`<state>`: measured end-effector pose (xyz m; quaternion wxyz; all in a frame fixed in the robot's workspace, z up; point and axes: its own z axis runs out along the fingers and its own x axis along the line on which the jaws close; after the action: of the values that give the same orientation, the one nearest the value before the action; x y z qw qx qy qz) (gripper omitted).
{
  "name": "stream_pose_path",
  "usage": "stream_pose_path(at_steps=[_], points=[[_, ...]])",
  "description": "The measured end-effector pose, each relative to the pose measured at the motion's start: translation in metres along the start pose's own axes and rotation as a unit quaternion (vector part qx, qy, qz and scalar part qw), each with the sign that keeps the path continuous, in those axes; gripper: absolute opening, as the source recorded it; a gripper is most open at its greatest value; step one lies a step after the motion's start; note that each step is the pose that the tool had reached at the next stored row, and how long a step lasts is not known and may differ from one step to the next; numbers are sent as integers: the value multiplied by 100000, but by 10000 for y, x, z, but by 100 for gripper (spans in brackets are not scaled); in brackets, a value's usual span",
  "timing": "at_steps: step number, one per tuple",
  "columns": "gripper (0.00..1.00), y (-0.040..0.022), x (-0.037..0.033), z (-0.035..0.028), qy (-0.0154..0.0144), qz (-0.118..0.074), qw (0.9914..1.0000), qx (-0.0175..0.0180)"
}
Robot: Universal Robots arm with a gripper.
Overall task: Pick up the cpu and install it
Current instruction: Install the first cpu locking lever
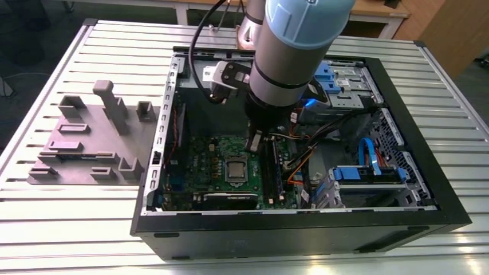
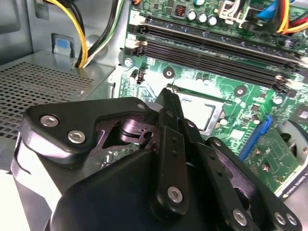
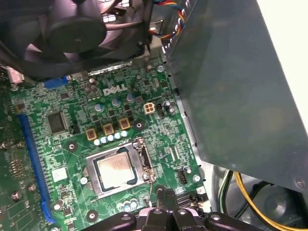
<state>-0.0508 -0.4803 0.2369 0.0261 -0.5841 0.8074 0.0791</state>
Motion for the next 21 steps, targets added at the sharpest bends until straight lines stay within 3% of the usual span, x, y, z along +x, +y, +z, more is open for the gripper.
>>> stream_pose_path(at_steps=[5,12,21], points=[[10,-10,46,-8,-269,-393,99999,-38],[10,-9,73,-9,-126,-2909,99957,-135],[10,-16,146,-18,7,-4483,99899,-277]])
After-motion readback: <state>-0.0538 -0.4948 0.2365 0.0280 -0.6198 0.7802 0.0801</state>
